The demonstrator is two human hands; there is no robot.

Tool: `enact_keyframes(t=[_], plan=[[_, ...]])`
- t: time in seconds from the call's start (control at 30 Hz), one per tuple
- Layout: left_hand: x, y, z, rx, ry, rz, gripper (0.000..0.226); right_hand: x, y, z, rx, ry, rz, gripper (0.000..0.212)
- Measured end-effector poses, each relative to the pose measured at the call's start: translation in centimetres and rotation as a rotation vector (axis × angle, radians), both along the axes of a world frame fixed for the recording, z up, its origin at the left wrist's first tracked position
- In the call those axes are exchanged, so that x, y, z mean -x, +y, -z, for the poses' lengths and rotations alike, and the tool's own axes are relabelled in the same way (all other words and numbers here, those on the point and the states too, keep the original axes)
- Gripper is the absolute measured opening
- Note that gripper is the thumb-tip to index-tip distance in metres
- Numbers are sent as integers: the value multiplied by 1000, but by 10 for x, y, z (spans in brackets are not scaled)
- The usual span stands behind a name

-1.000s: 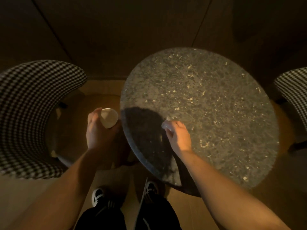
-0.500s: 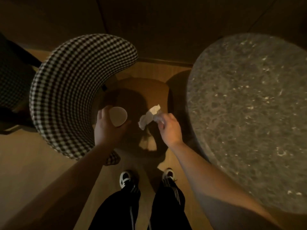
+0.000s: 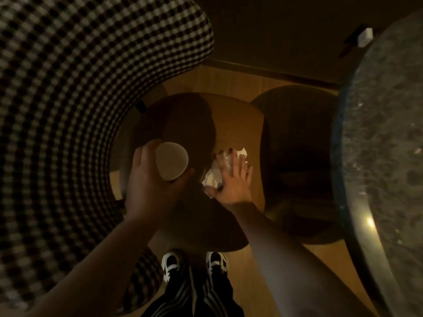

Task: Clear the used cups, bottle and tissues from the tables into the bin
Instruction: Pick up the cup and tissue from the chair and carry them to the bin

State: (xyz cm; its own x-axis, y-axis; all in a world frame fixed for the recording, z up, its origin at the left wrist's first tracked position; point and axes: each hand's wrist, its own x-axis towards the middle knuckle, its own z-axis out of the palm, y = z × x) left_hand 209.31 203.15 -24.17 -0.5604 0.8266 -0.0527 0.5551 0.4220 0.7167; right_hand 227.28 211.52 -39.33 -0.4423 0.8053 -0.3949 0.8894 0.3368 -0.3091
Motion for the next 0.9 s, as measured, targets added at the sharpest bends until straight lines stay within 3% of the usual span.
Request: enact_keyframes(t=[0.13, 0.2, 0.33, 0.47, 0.7, 0.9], plan=[[-2, -4, 3, 20, -18, -3, 83, 10, -5, 15, -31, -39, -7, 109], [1, -5, 4, 32, -9, -7, 85, 14, -11, 18, -53, -97, -27, 97], [6, -7, 3, 43, 15, -28, 85, 14, -23, 12, -252, -28, 16, 57], [7, -13, -6, 42, 23, -31, 85, 9, -24, -13, -213, 10, 28, 42], [-7, -26, -71, 22, 51, -10, 86, 3, -31, -148, -184, 205, 100, 33], [-15, -65, -139, 11, 112, 21, 84, -21, -58, -279, -282, 271, -60, 31]])
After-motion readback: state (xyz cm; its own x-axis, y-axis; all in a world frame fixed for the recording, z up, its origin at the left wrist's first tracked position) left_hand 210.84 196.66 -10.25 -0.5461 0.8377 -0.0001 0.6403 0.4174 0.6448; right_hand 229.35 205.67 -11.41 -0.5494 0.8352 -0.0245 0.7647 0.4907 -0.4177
